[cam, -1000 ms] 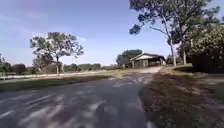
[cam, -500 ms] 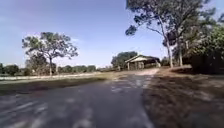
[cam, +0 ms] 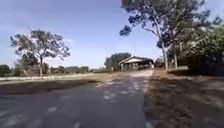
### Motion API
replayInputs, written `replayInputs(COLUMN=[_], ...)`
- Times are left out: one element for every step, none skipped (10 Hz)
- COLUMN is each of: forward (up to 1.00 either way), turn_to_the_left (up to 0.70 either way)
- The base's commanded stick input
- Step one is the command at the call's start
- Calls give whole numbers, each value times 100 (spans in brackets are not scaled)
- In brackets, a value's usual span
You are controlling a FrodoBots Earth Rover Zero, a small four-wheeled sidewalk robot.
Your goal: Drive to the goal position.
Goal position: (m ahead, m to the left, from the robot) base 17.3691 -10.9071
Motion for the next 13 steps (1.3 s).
replayInputs(forward=[100,100,100,100,100,100,100,100,100,100,100,100,100], turn_to_the_left=[-21,-23,-24,-24,-24,-24,-25,-25,-25,-25,-25,-25,-25])
